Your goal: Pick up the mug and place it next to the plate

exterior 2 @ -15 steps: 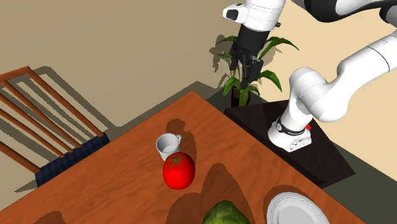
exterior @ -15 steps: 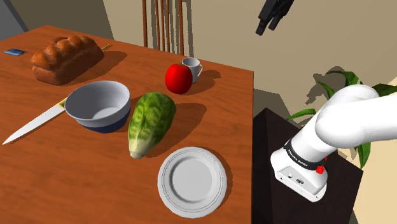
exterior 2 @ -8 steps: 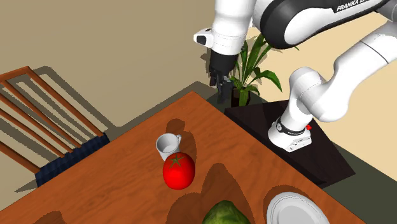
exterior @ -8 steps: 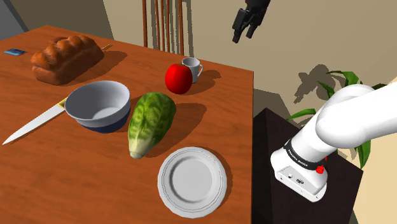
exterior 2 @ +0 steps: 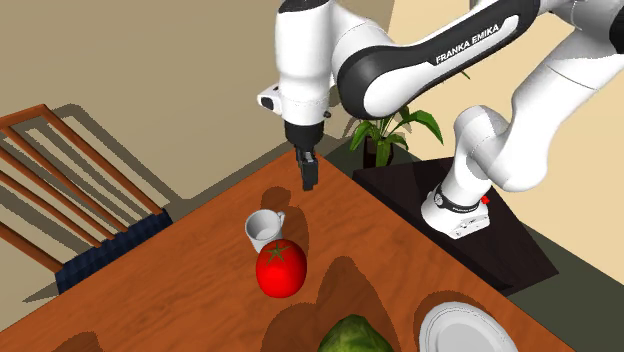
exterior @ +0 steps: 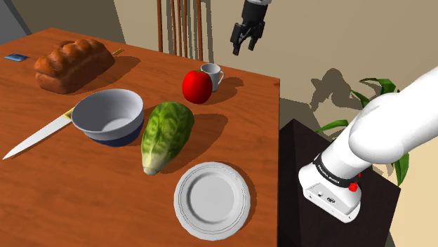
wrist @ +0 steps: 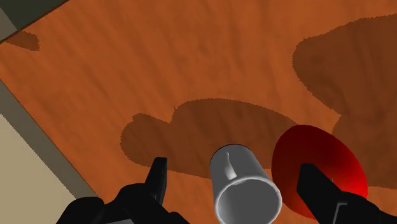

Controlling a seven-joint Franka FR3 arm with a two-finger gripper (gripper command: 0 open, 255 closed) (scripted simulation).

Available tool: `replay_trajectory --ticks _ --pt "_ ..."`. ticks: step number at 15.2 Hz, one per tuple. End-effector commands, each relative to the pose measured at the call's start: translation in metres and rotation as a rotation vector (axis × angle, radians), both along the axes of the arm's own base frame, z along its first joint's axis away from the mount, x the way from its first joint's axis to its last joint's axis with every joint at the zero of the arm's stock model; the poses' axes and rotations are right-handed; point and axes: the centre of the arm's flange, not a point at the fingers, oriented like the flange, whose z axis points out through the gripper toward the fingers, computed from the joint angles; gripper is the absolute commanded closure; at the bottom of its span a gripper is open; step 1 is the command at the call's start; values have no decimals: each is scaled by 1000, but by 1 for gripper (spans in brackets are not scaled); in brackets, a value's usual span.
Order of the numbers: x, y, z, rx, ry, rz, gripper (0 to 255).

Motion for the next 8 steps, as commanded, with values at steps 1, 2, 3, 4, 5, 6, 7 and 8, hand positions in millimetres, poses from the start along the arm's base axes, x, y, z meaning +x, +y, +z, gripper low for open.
replay_trajectory --ticks 1,2,3,4,5,6,7,8 --pt "24 2 -18 3 12 -3 0" --pt "35 3 -27 5 18 -5 0" --pt "46 4 -35 7 24 -7 0" --pt "57 5 -43 8 30 -8 0" --pt "68 6 -52 10 36 -10 0" --pt "79 8 -61 12 42 -11 0" --pt "90 9 -69 13 48 -13 0" --pt "100 10 -78 15 54 -15 0"
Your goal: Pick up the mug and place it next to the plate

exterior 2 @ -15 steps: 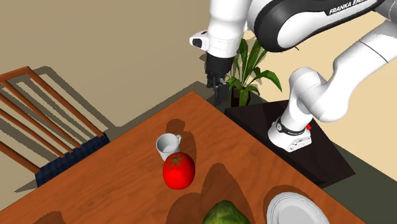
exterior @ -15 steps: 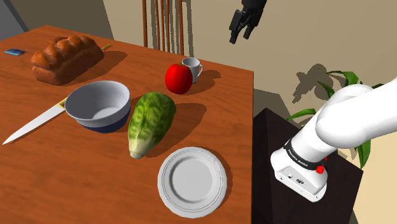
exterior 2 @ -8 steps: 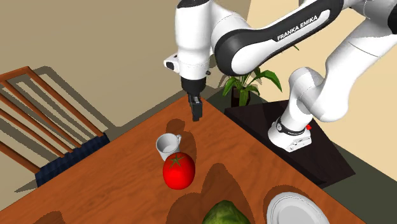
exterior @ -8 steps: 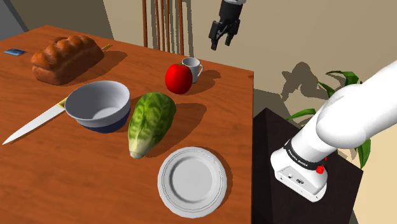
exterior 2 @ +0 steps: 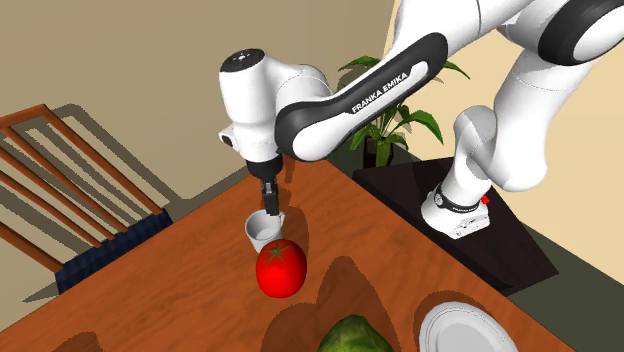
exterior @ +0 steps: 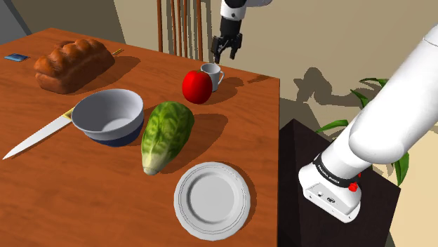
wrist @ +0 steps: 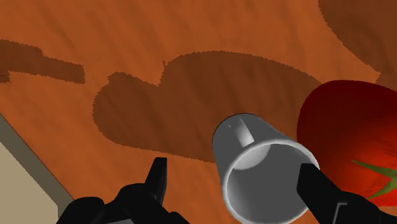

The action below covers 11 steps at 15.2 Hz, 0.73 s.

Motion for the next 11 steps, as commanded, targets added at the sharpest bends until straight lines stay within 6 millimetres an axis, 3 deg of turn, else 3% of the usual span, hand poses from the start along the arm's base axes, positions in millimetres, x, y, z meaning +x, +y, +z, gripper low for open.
replay_trajectory --ticks 1,2,11 --pt "23 3 -18 4 13 -3 0" --pt "34 4 -27 5 19 -5 0" --pt "33 7 -67 5 19 -5 0"
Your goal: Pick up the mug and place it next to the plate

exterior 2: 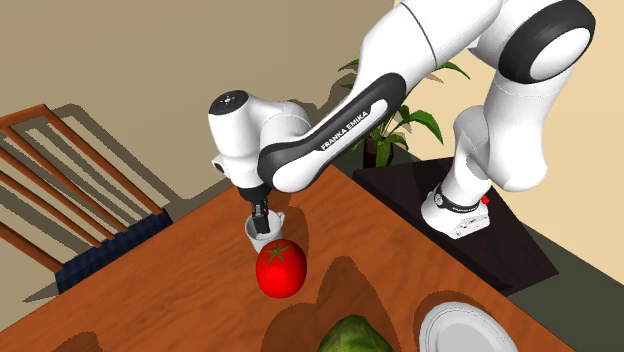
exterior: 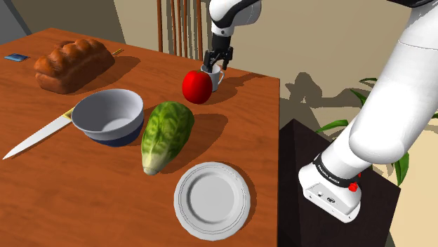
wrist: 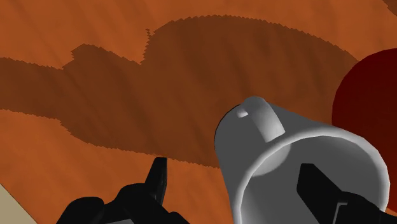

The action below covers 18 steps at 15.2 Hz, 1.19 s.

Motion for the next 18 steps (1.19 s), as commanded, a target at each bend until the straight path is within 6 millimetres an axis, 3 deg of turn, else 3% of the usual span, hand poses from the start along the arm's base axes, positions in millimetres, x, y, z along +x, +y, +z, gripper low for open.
replay_trajectory --ticks 1,7,8,18 --pt "0 0 -2 0 -1 0 0" --pt "0 0 -2 0 0 0 0" --pt "0 0 -2 0 0 0 255" --pt "0 0 3 0 -1 0 255"
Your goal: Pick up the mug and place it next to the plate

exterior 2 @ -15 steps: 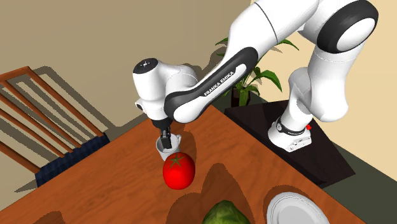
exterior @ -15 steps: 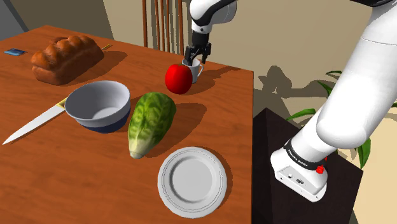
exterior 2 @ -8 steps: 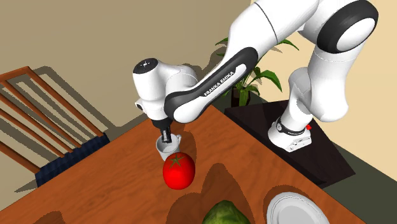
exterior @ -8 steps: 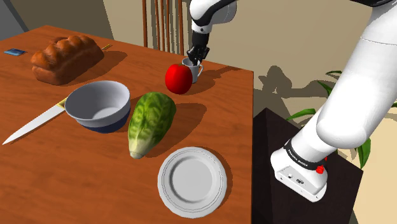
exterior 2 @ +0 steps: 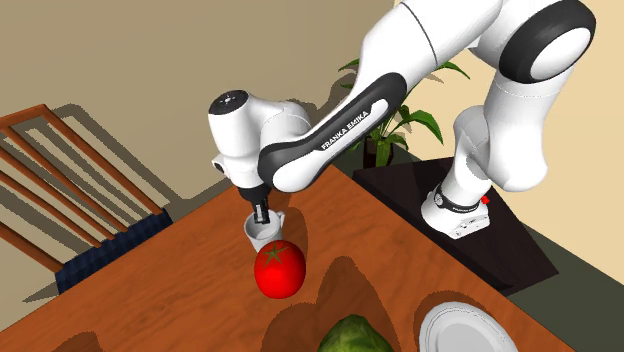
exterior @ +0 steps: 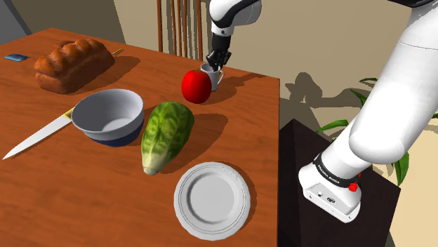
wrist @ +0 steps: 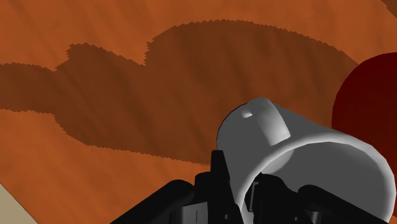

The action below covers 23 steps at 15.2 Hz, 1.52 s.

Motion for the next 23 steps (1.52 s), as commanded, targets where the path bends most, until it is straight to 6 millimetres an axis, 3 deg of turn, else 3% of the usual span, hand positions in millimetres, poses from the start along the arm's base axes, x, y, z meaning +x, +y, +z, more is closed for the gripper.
replay_trajectory --ticks 1,23 --pt "0 0 8 0 0 0 255" --pt "0 0 124 0 0 0 255"
